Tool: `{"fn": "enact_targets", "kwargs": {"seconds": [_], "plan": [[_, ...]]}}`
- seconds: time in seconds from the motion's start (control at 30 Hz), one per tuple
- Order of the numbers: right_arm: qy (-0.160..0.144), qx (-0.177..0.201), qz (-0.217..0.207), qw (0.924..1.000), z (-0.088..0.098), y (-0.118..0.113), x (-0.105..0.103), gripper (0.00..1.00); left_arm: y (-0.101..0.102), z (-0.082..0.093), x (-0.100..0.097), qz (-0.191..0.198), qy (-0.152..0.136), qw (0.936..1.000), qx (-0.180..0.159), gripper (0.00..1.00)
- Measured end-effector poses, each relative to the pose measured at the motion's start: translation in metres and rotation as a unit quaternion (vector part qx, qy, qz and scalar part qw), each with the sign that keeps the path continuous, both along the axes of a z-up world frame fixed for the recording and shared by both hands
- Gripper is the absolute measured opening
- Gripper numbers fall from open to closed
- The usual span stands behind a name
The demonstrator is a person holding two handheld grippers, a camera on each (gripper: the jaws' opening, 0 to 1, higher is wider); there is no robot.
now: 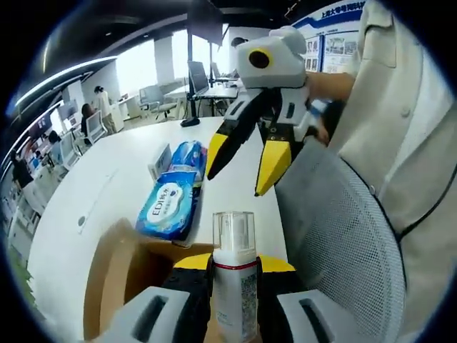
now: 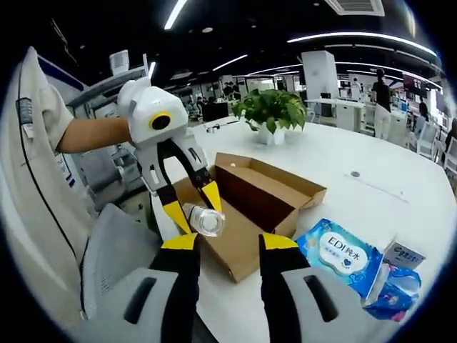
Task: Operate the shoe box by opening the lid, removing the specified soft item, and placing it in the target area until the item is outside and the box remains undamaged.
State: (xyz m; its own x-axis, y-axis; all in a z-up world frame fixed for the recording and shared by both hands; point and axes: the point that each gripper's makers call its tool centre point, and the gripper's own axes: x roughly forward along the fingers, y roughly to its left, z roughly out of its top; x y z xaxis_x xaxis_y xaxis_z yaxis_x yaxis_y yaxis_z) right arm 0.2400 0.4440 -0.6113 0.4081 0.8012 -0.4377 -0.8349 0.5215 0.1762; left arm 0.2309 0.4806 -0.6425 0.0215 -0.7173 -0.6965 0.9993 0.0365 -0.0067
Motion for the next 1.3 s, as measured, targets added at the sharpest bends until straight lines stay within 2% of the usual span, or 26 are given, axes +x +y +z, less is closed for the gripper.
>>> {"fn": "enact_targets", "kwargs": {"seconds": [0.5, 1.0, 1.3], "plan": [[0.011, 0.017, 0.007, 0.9998, 0.003, 0.007, -0.005, 0.26, -0.009, 0.0, -0.004, -0.009, -0.009, 0.9999, -0.004, 0.23], [0.023, 0.015, 0.022, 0.9994, -0.002, 0.016, -0.011, 0.2, -0.02, 0.004, -0.007, -0.022, -0.015, 0.9995, -0.017, 0.23], [0.017, 0.024, 0.052, 0.9982, 0.004, 0.019, -0.018, 0.17, -0.02, 0.004, -0.011, -0.042, -0.016, 0.9988, -0.019, 0.23]]}}
